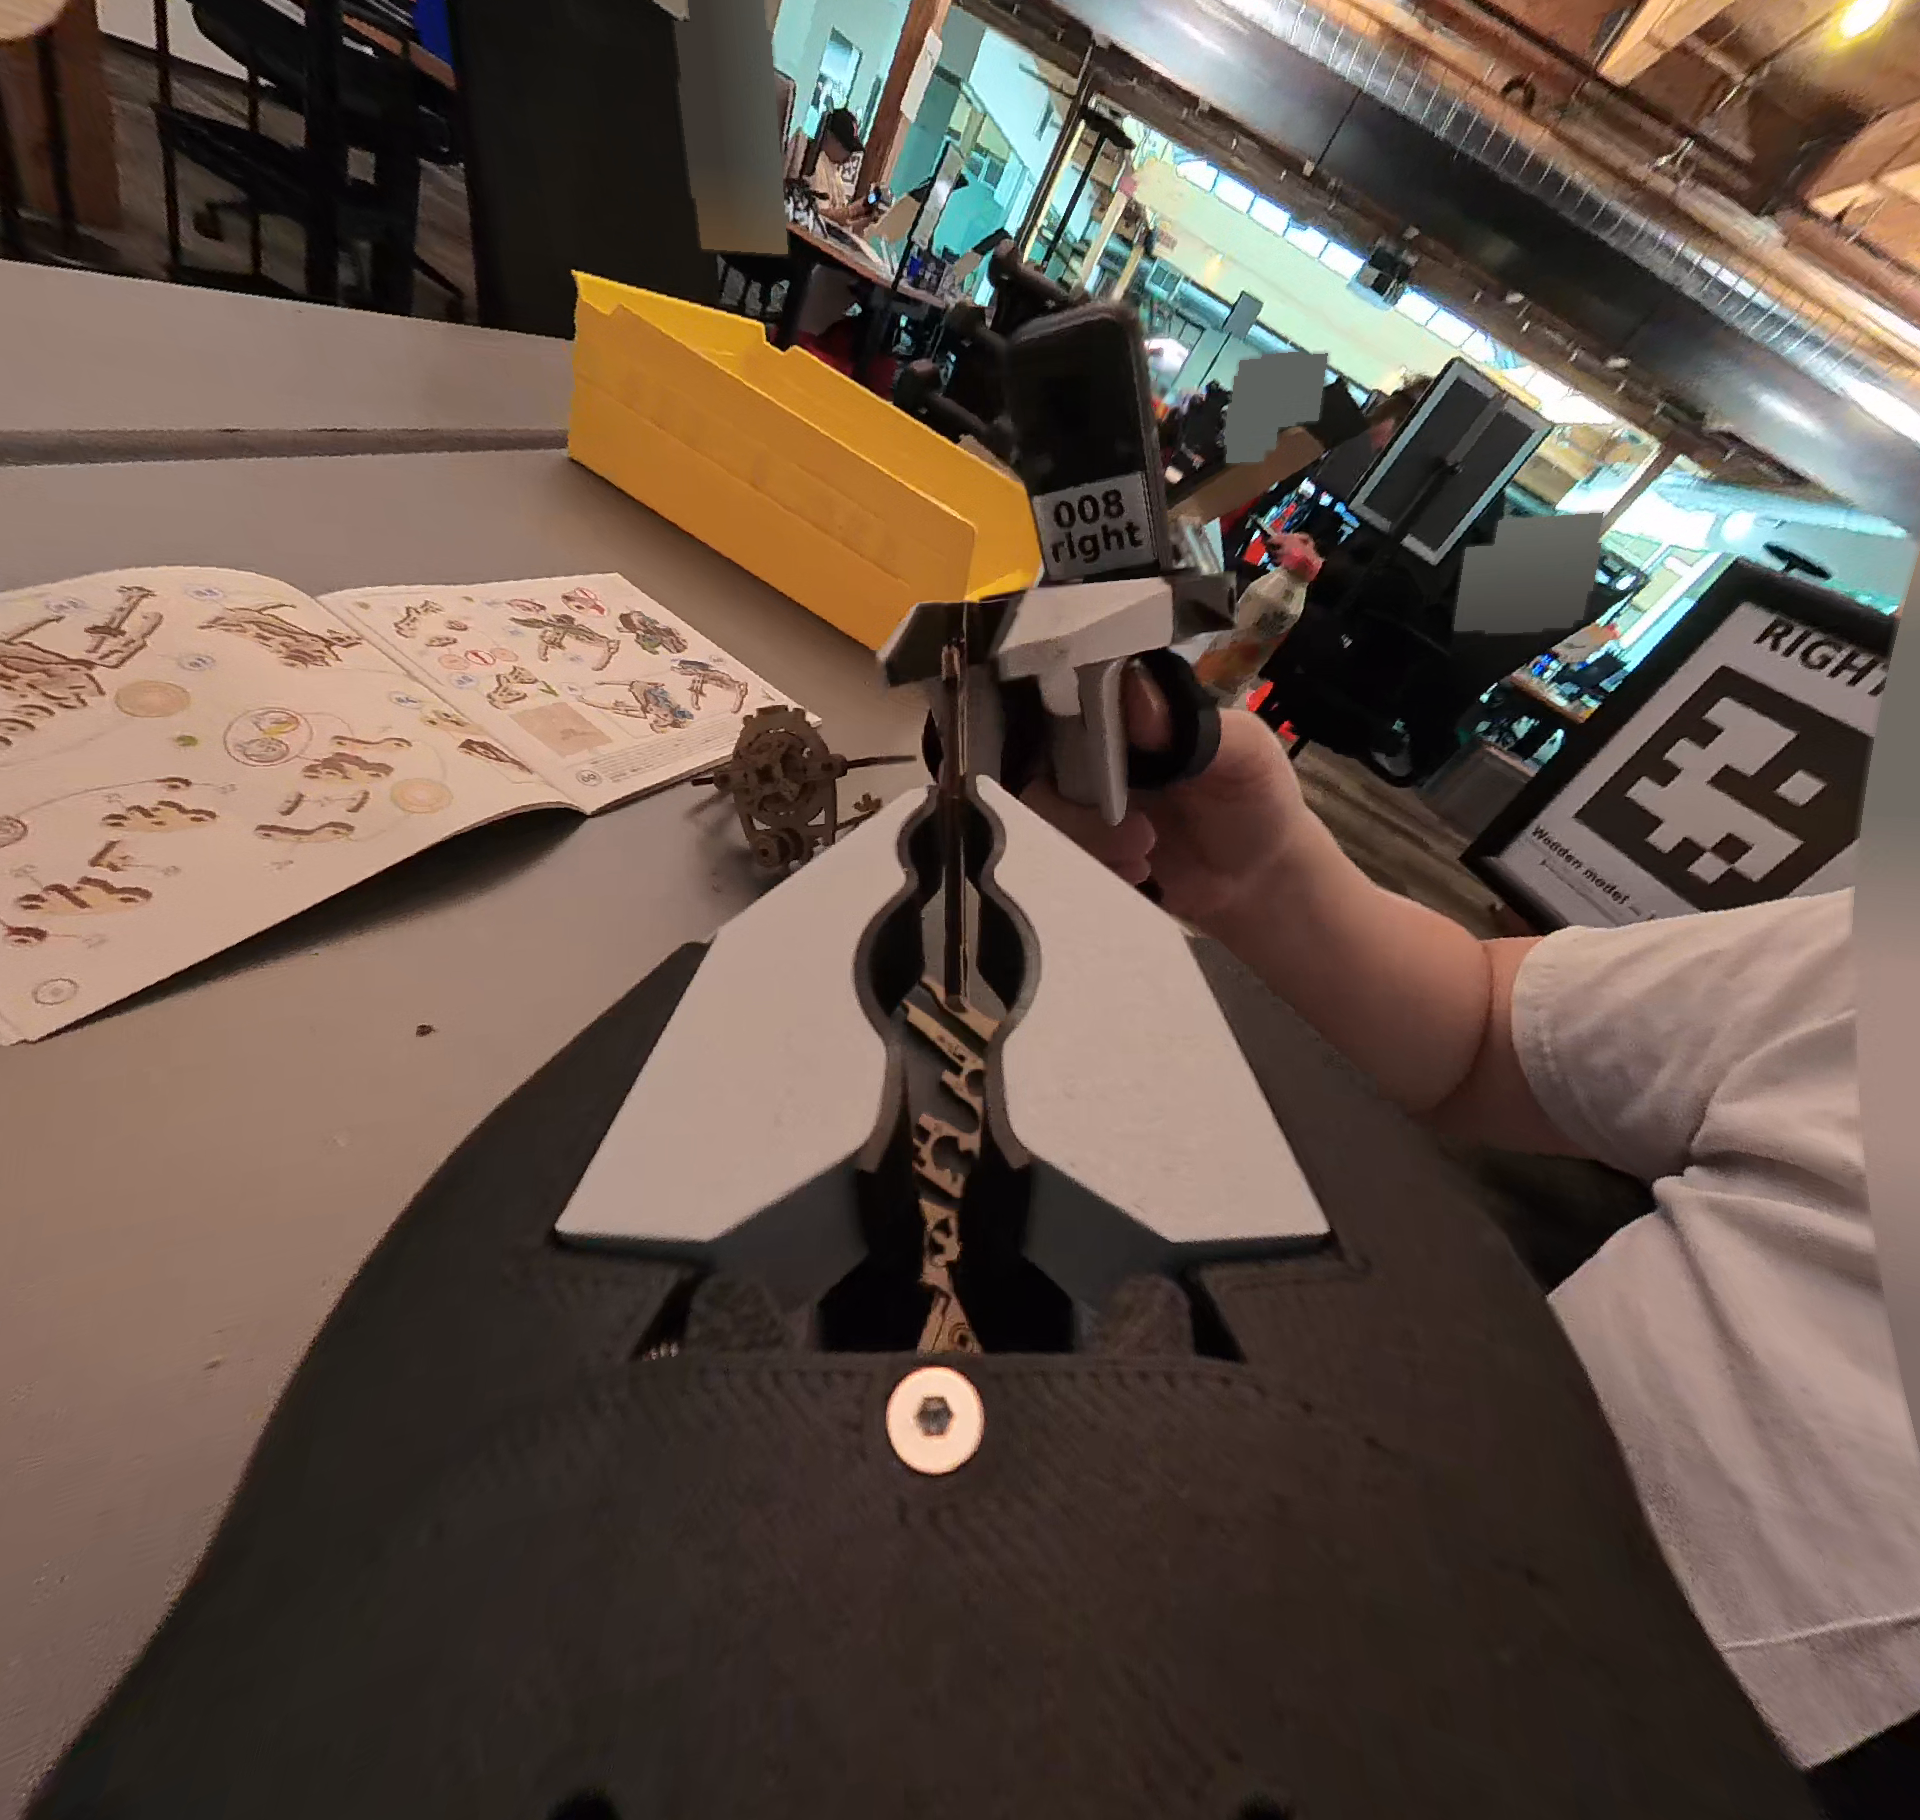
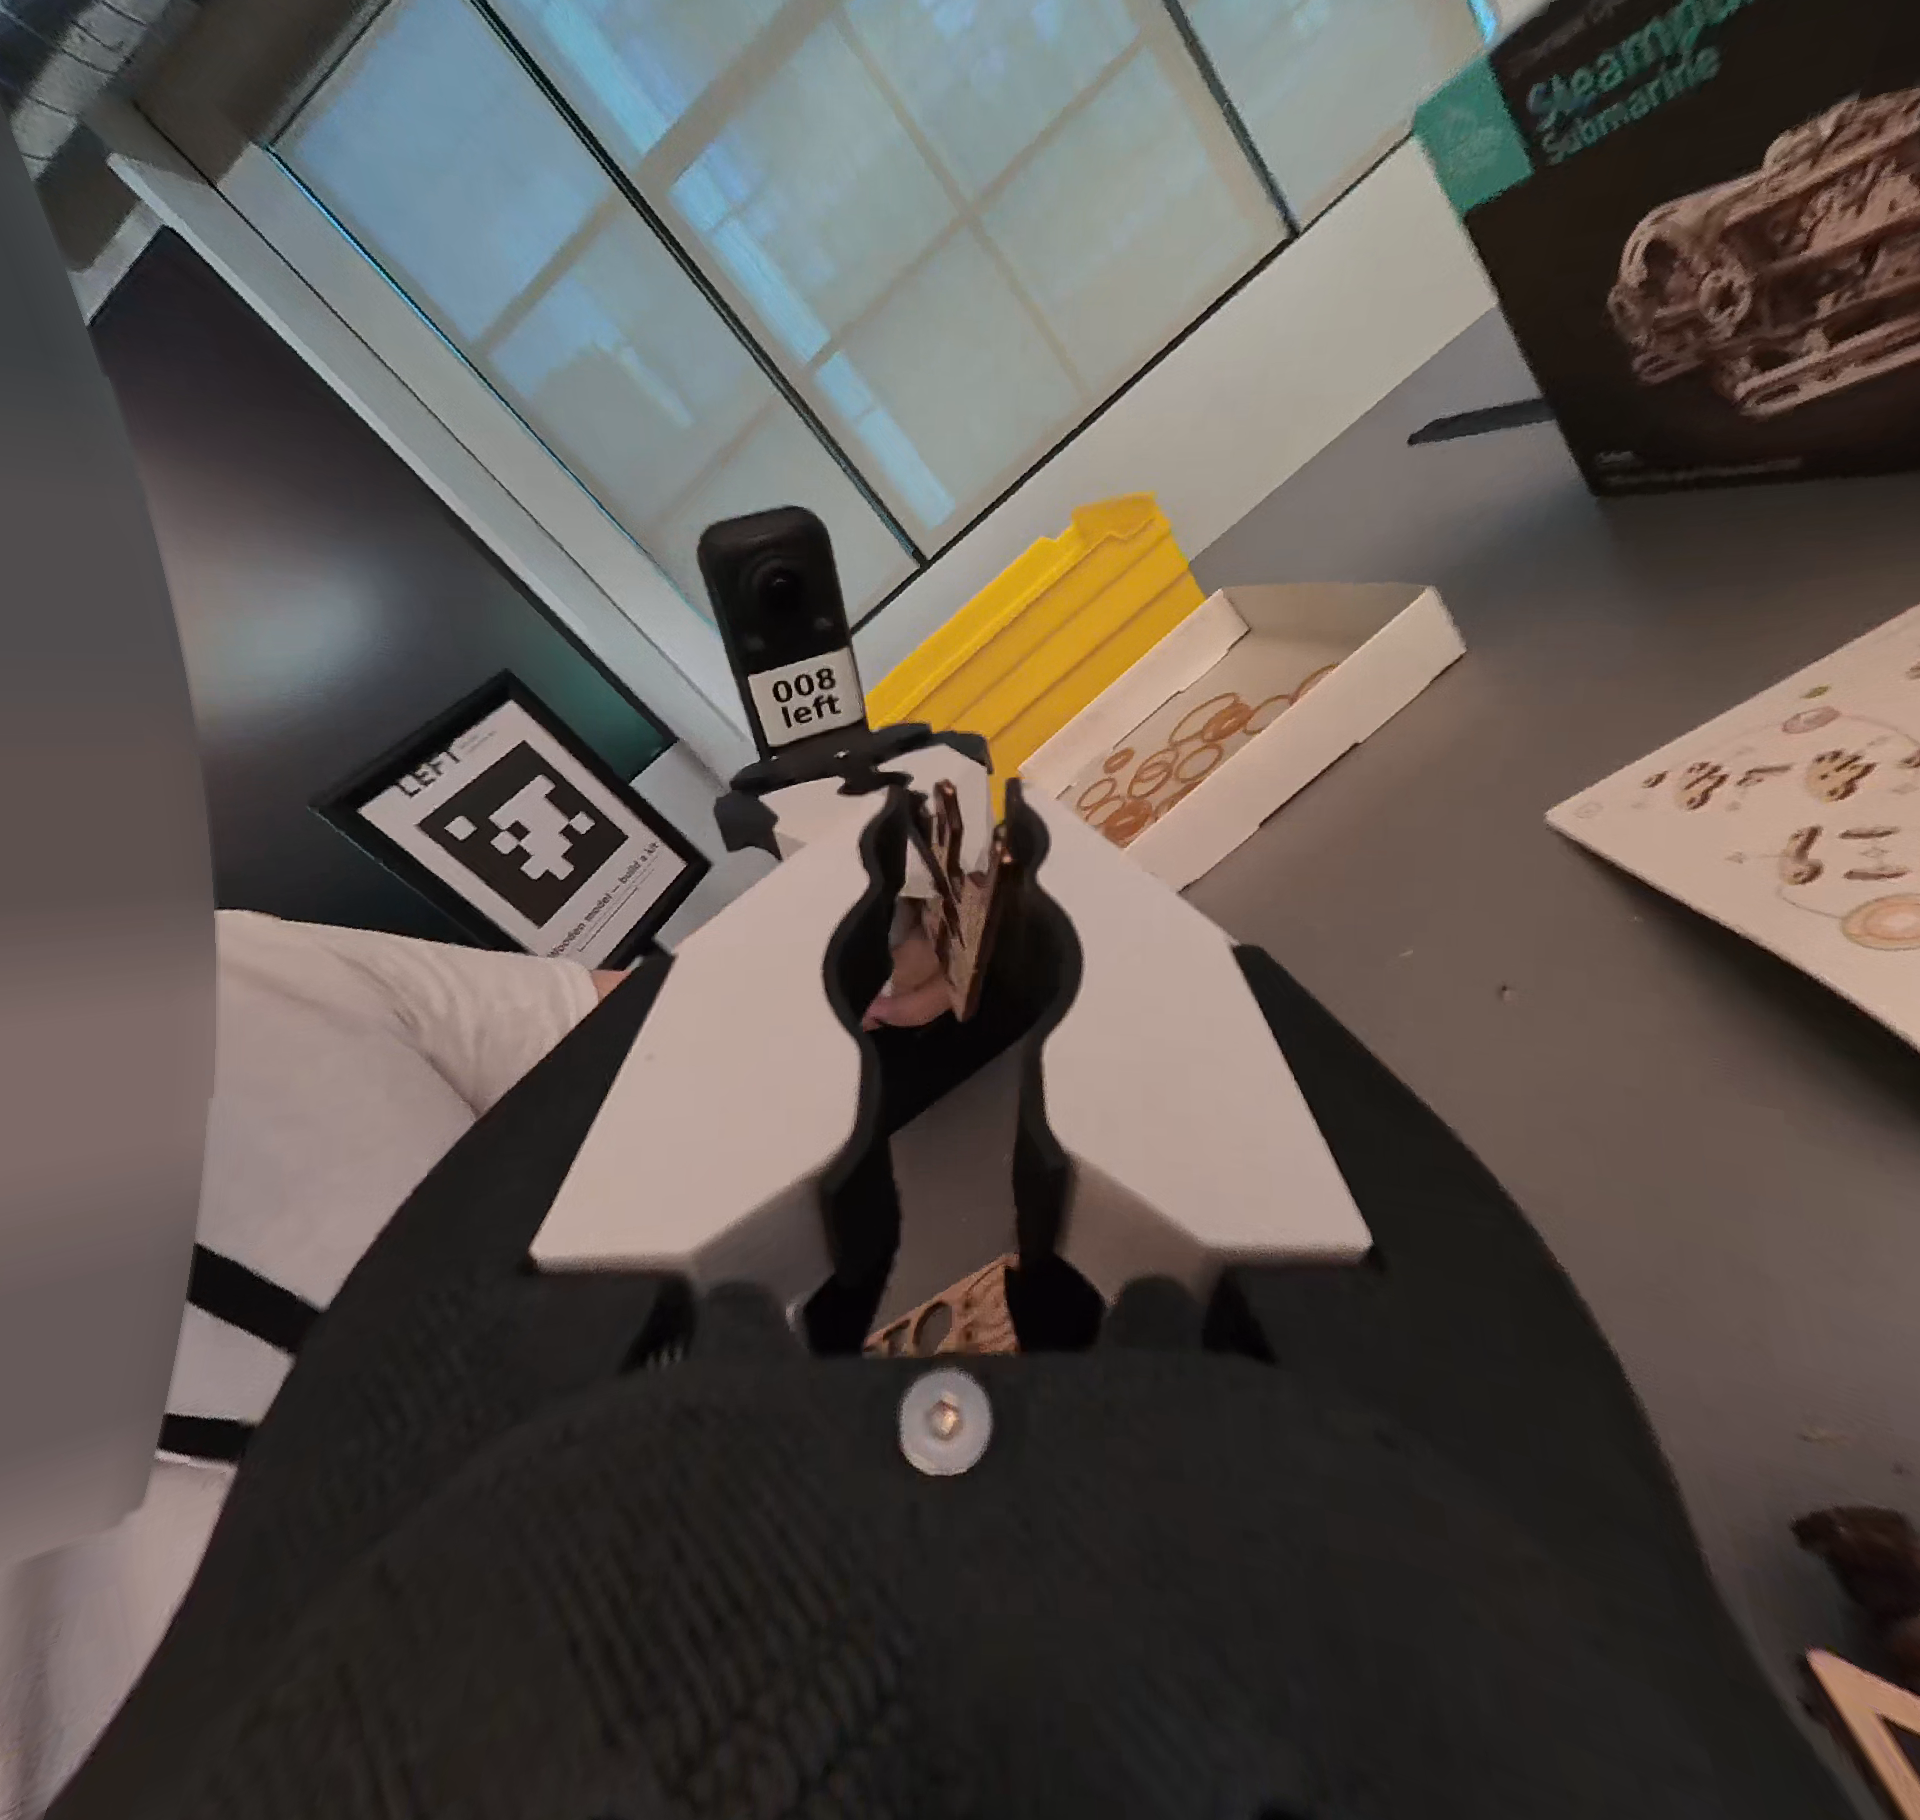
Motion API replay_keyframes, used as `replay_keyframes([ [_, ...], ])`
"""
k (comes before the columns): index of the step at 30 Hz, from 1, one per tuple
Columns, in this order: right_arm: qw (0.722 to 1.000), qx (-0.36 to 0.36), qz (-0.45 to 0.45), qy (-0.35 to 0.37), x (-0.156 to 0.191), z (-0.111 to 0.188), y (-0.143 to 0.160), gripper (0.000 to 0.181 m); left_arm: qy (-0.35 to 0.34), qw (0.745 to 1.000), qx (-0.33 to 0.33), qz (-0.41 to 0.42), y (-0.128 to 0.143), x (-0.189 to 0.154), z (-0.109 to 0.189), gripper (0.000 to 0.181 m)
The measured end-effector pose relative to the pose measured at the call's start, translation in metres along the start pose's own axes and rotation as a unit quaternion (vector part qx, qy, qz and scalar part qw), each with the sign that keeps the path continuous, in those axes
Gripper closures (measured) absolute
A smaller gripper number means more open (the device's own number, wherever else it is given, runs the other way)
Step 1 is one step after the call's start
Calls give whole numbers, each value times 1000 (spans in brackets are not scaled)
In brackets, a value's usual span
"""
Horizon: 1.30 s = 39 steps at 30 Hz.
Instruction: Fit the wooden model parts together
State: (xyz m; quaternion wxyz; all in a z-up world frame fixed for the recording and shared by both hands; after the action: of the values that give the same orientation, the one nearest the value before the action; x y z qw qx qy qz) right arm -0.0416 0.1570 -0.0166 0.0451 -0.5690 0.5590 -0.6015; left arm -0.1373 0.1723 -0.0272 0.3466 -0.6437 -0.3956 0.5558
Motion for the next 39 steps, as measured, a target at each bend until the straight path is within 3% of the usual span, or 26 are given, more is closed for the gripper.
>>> replay_keyframes([
  [5, 993, -84, 84, 19, 7, 15, -31, 154, 13, 999, -43, 30, -11, 0, 4, 181],
  [9, 998, -38, 44, 14, 3, 1, -7, 147, 9, 997, -63, 36, -12, 1, 5, 181],
  [13, 999, -45, 21, -1, 3, -5, 4, 171, 8, 998, -58, 30, -10, 0, 4, 181],
  [39, 996, -64, -58, -36, 0, -6, 9, 179, 10, 999, -47, 17, -4, -4, 1, 181],
])
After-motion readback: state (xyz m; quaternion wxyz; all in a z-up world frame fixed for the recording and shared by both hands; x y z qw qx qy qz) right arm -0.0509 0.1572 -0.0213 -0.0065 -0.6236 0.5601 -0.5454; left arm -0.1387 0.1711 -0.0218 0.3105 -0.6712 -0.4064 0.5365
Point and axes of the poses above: each gripper's, where its closed fingertips meet, z back along the fingers, y out of its underside, x = y × z across the jaws, the point moved 5 cm from there along z, back along the fingers, and after that the axes turned 12 degrees about -x, right-handed, at the moved point
